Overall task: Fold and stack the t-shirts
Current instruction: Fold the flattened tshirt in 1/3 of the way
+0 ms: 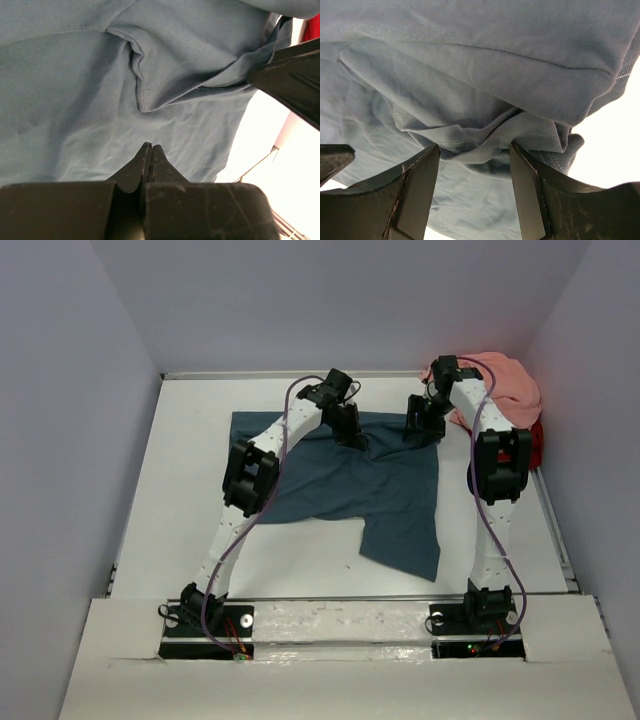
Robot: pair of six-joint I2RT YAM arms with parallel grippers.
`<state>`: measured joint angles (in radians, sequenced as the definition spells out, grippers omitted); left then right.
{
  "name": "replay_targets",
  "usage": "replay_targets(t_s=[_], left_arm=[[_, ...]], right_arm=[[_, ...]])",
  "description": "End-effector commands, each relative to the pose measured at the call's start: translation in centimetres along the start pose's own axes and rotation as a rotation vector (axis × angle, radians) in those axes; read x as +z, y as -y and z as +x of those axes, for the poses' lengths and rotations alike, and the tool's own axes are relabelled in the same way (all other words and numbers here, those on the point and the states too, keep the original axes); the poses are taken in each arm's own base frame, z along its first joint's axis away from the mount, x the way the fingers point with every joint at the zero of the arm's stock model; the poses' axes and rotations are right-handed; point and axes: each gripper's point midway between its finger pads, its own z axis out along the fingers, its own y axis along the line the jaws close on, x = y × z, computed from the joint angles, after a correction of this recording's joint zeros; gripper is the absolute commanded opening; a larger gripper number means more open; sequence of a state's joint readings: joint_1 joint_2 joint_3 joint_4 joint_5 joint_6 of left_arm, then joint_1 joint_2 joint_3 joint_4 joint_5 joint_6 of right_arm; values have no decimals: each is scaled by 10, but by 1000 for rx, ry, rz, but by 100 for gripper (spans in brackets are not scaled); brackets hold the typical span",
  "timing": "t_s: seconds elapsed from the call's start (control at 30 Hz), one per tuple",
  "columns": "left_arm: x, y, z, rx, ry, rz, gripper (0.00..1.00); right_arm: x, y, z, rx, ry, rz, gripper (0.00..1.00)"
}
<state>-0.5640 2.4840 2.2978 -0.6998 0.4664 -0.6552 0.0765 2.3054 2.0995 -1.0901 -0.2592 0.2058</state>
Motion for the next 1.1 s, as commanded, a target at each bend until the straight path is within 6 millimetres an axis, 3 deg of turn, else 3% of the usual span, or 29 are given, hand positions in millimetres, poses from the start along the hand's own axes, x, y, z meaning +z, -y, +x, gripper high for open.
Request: replay_targets(t_s=[0.0, 0.2, 0.33, 0.43, 1.07], left_arm=[[-26, 18, 4, 39, -3, 38, 0], [-18, 20, 5, 28, -15, 64, 1], [-8, 26, 7, 8, -42, 128, 16], [-5, 33, 4, -4, -39, 164, 19], [3, 38, -6, 0, -16, 192, 24]], right_arm=[[-32, -10, -36, -23, 143, -48, 64], [-43, -5, -48, 3, 167, -63, 64], [-45, 7, -55, 16, 173, -41, 64], [-43, 11, -57, 15, 170, -22, 64], [-31, 14, -38, 9, 124, -39, 63]])
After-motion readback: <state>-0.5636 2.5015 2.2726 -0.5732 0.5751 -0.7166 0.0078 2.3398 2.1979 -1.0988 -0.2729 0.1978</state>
